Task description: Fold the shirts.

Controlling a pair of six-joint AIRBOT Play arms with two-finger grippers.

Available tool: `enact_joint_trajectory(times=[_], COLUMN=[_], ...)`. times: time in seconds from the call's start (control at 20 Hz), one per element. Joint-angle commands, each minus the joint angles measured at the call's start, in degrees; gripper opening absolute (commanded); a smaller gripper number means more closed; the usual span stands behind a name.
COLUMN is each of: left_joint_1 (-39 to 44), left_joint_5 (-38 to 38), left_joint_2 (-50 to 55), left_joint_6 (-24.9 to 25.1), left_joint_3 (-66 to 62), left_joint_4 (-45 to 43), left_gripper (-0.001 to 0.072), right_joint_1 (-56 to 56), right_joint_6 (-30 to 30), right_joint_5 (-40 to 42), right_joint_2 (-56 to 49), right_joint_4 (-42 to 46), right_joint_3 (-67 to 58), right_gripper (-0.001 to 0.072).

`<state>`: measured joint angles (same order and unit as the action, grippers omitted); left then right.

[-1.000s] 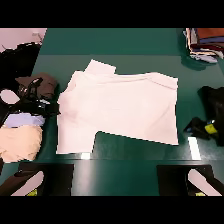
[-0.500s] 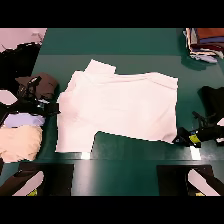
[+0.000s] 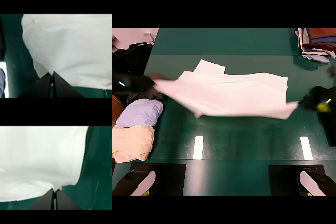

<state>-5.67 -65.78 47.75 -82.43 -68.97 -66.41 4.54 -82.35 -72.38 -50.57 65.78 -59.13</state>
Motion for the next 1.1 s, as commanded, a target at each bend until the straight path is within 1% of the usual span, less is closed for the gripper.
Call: enact_joint_trajectory(times=[0.0,0.15,0.25,0.3,0.4,0.5,0.6,0.65,0.85,1.05], left_joint_1=[-0.02,-0.02,-0.02,-0.02,-0.02,-0.02,-0.02,-0.02,-0.02,-0.02], left_joint_5=[-1.27,-1.22,-0.98,-0.28,1.53,2.67,2.23,2.19,-0.52,-2.29], left_joint_2=[-1.88,-1.86,-1.86,-1.86,-1.88,-1.88,-1.73,-1.73,0.79,8.92], left_joint_6=[-0.02,-0.11,-0.46,-1.49,-2.01,-3.08,-3.08,-3.08,-3.08,-2.29], left_joint_3=[-19.98,-36.72,-46.14,-49.88,-54.62,-55.82,-54.03,-51.17,-36.24,-22.27], left_joint_4=[-0.11,0.11,0.11,0.11,0.57,1.11,1.05,1.07,2.95,6.21], left_gripper=[0.0025,0.0025,0.0025,0.0024,0.0024,0.0024,0.0024,0.0024,0.0024,0.0024], right_joint_1=[-0.42,2.23,4.79,6.29,9.35,11.61,12.57,12.39,8.83,4.46], right_joint_6=[-0.02,0.0,0.0,0.0,0.31,0.35,0.33,0.33,0.33,0.33], right_joint_5=[2.05,1.86,1.01,0.0,-1.97,-4.57,-6.01,-6.01,-8.02,-10.51], right_joint_2=[4.15,5.4,5.62,5.46,4.44,2.45,0.09,-0.87,-5.79,-16.09], right_joint_4=[0.26,0.26,0.26,0.28,0.26,0.35,0.17,-0.24,0.35,1.03], right_joint_3=[-21.16,-37.92,-46.64,-50.25,-55.65,-59.95,-62.03,-61.29,-52.13,-42.91], right_gripper=[0.0017,0.0016,0.0016,0.0016,0.0016,0.0016,0.0016,0.0016,0.0016,0.0016])
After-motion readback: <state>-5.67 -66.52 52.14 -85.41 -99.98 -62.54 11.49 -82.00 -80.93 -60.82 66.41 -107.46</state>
